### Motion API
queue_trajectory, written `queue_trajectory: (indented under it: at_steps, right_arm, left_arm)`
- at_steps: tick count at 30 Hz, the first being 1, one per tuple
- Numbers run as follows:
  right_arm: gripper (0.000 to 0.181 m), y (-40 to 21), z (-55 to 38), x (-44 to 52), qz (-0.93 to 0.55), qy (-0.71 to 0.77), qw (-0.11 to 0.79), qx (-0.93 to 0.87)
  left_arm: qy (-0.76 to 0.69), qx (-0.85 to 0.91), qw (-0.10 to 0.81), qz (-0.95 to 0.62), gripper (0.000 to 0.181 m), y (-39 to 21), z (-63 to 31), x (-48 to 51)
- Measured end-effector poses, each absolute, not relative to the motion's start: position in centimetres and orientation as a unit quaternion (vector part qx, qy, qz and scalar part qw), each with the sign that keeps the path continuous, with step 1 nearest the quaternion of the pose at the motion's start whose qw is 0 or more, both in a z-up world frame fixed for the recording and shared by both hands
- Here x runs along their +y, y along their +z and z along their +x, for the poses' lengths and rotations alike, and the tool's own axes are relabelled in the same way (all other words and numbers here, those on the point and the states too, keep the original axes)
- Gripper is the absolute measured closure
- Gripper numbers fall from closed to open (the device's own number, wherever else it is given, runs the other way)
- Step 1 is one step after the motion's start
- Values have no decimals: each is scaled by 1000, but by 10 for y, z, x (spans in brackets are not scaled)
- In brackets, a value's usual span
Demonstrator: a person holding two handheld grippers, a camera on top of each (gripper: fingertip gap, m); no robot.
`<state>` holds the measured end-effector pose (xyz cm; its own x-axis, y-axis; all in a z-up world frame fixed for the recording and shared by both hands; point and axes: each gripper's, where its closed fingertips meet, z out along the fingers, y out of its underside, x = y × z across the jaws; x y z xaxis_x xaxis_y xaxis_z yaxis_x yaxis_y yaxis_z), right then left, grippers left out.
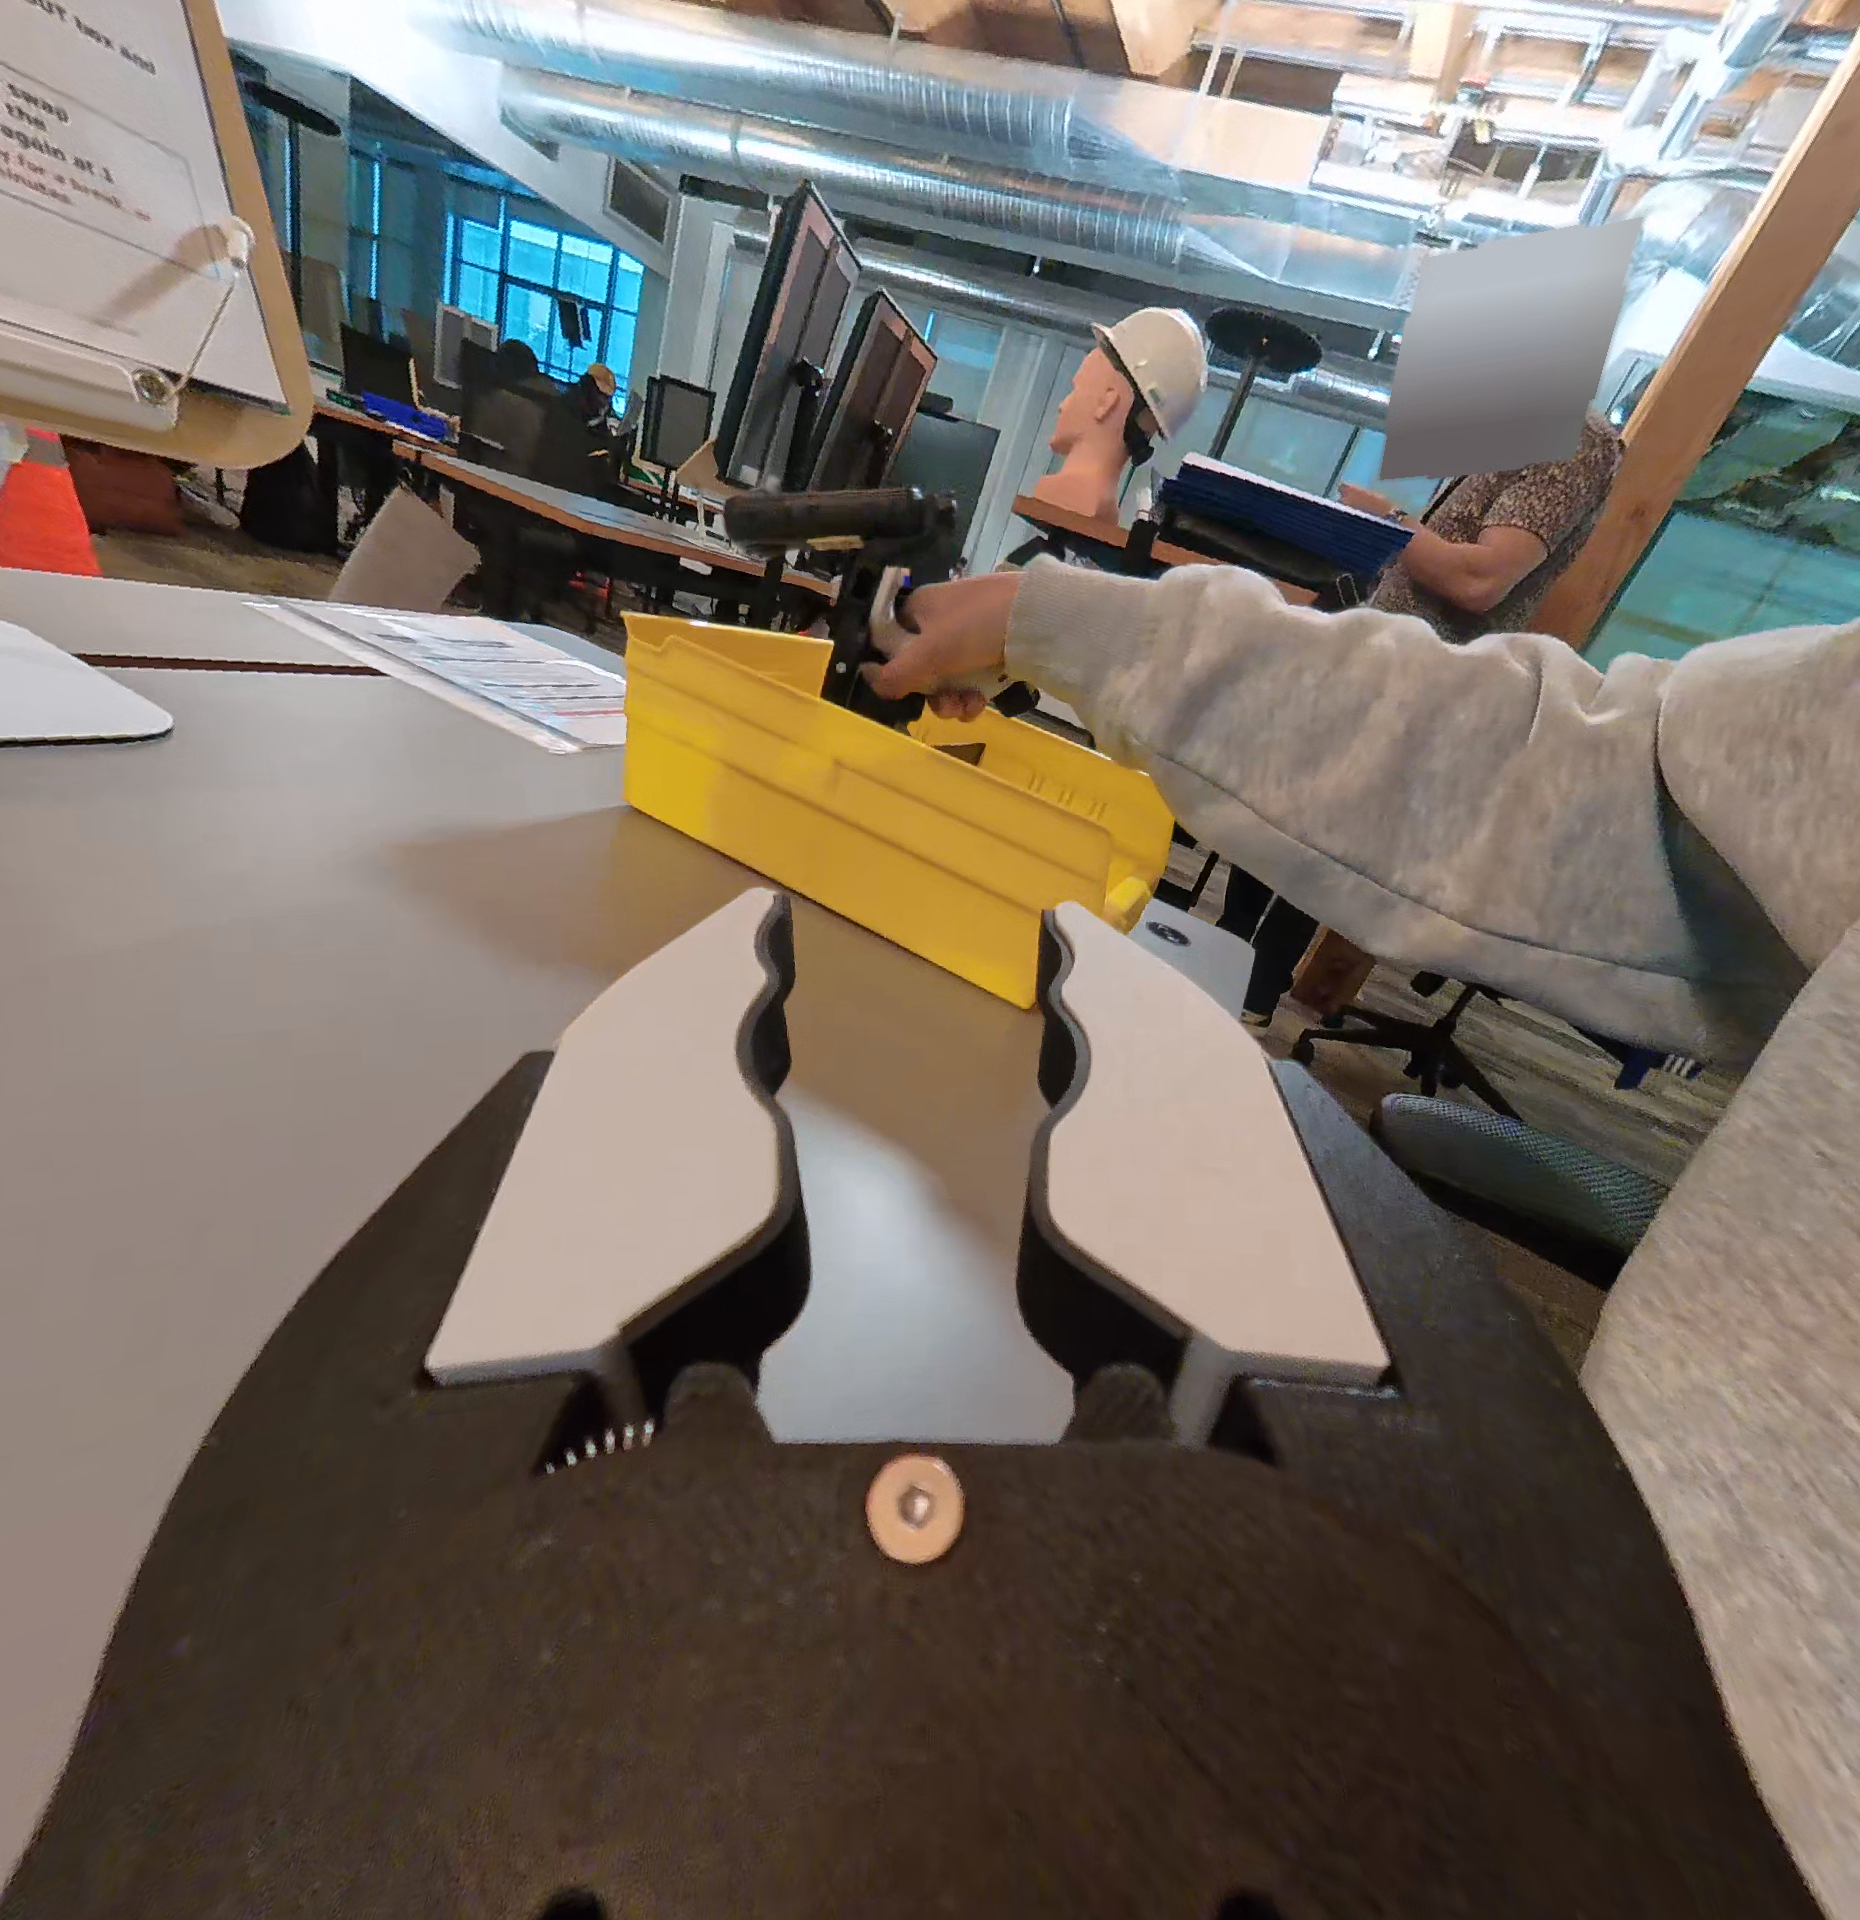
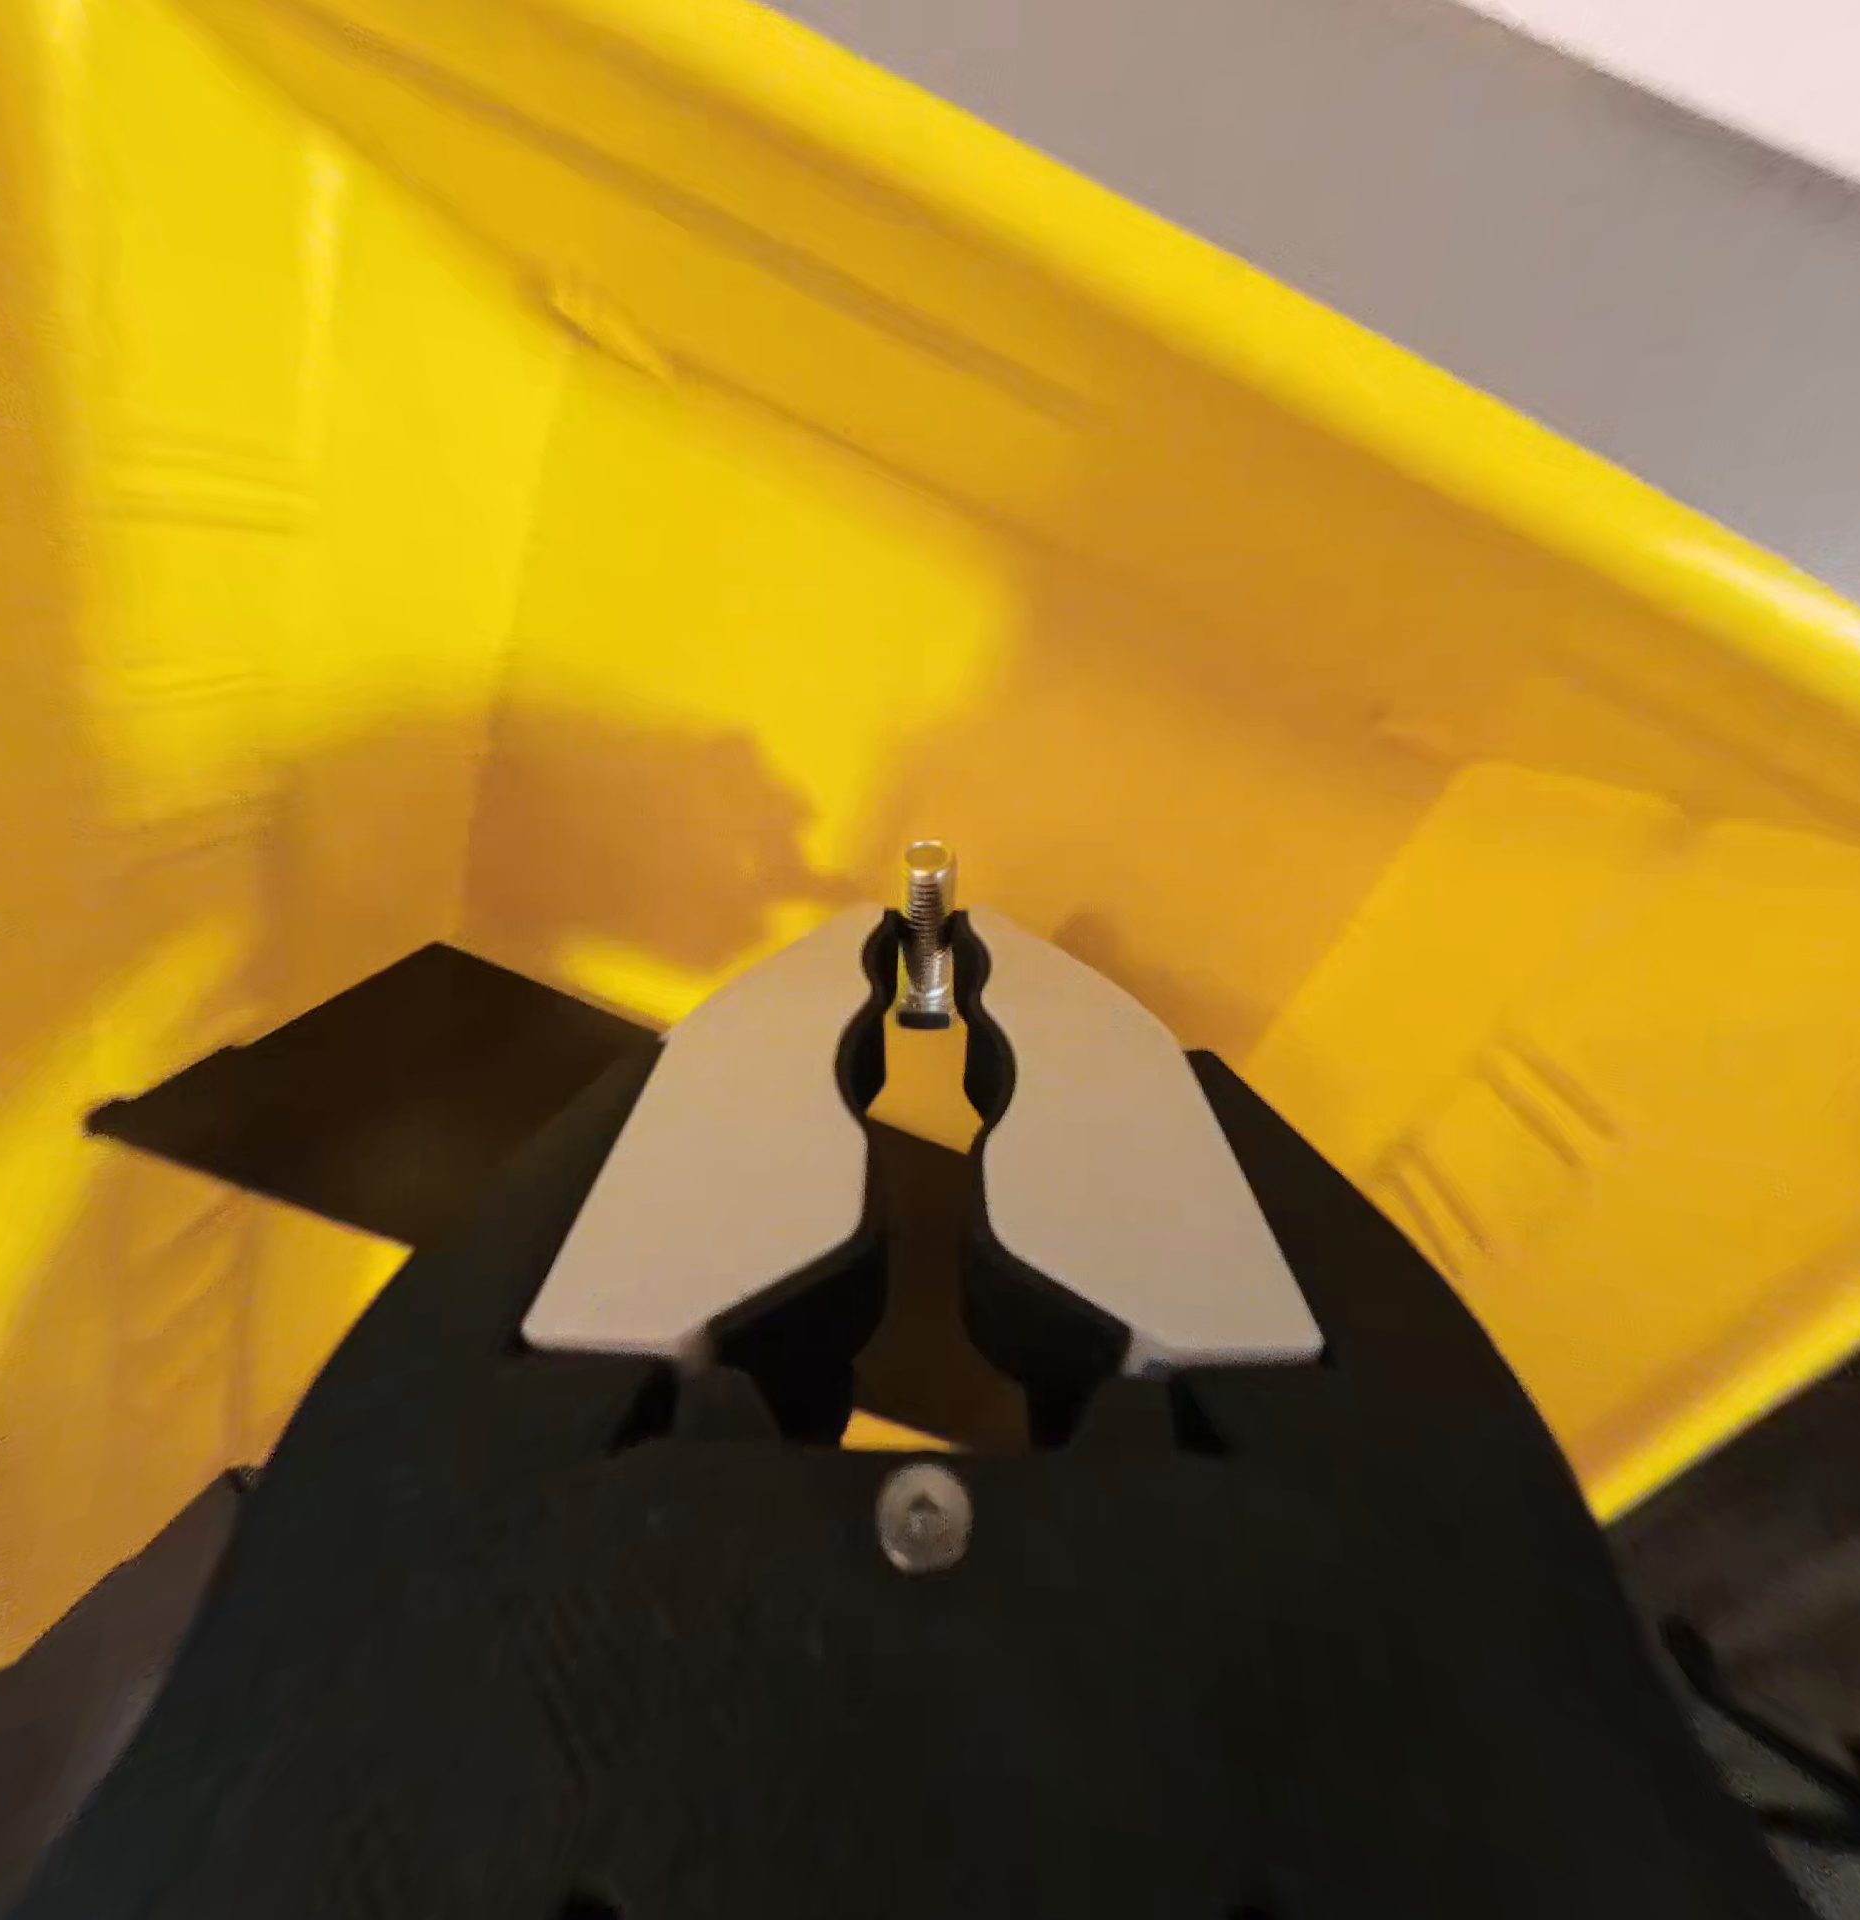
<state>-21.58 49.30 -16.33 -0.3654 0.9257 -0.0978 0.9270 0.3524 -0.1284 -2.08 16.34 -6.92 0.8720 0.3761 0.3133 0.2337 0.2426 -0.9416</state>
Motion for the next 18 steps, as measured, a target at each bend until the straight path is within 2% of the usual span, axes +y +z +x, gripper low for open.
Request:
queue_trajectory:
  at_steps: [1,7,11,14,18]
  right_arm:
    - [171,-170,-215,493,567,-63,17,821]
    - [171,-187,-219,489,560,-16,19,828]
    - [153,-151,-223,474,550,-66,-38,832]
    - [160,-83,-215,420,507,-215,-100,829]
    - [160,16,-149,299,353,-476,-148,792]
  left_arm:
    - [45,-250,748,-614,136,-70,-21,163]
    - [32,-250,760,-599,138,-61,-23,160]
    - [31,-248,764,-595,139,-56,-24,160]
    - [33,-254,767,-588,141,-54,-28,159]
    - [42,-277,769,-575,142,-53,-41,153]
